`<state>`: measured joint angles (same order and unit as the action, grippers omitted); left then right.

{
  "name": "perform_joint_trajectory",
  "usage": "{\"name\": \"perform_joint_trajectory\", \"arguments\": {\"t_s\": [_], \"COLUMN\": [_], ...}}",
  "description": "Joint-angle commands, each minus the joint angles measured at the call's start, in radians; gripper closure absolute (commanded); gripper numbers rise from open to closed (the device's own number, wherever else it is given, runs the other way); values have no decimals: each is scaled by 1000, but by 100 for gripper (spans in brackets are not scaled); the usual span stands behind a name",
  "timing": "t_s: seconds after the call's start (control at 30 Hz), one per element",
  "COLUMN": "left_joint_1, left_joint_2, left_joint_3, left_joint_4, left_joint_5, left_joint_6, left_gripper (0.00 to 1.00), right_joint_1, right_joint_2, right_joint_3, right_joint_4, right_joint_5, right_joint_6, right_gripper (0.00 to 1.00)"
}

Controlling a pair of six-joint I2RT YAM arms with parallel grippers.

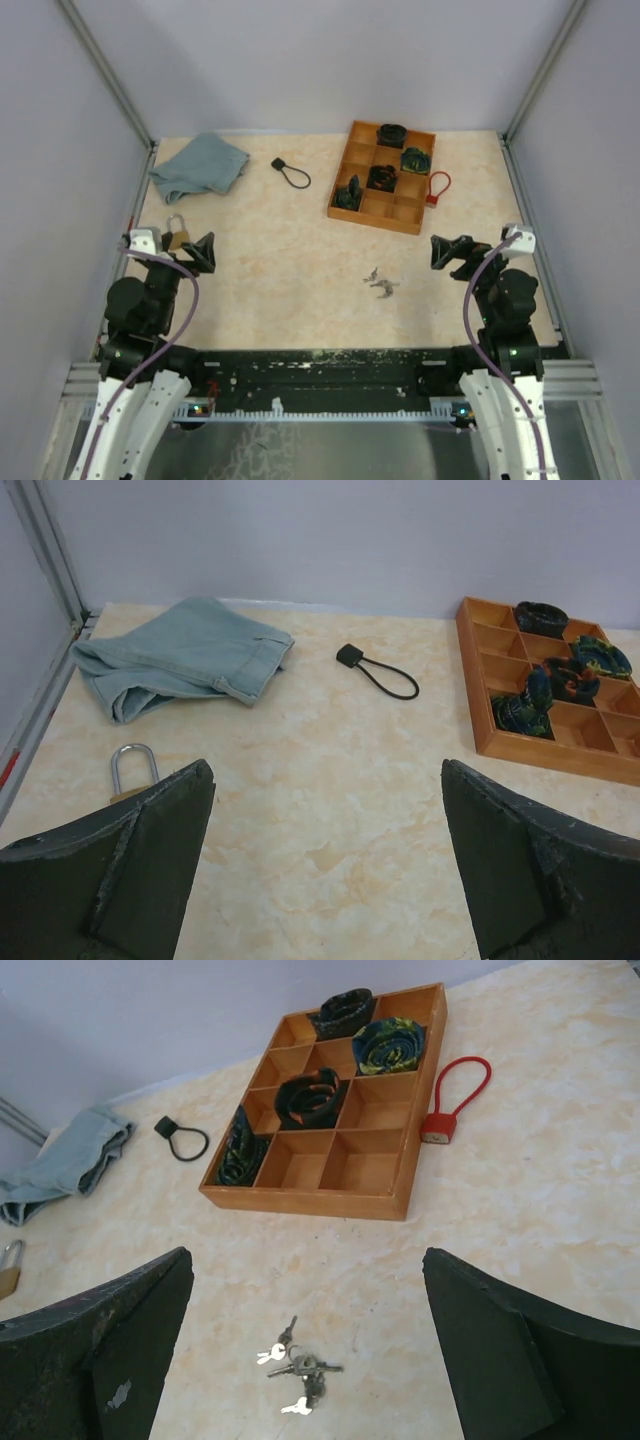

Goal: Unlock with the key

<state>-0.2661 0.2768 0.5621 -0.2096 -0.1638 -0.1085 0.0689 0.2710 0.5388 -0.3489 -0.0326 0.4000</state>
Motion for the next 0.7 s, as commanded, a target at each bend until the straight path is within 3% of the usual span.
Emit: {"name": "perform_joint_trajectory", "arguments": {"t_s": [0.0, 0.37, 0.67], "left_joint_1": [4, 4, 4], "left_joint_2": [-7, 56, 235], "left_joint_3": [22, 32, 98], "left_joint_4": [-1, 2, -11], "left_joint_5": [6, -15, 34], "left_joint_6": [-7, -10, -19], "left_gripper": [0, 0, 0], "right_joint_1": [-4, -5, -5], "right_joint_2": [-17, -27, -14], "right_joint_3": [38, 8, -67], "right_joint_4": [33, 67, 185], "right_joint_5": [16, -16, -116], "right_joint_6": [-14, -11, -23], "right_gripper": [1, 1, 1]}}
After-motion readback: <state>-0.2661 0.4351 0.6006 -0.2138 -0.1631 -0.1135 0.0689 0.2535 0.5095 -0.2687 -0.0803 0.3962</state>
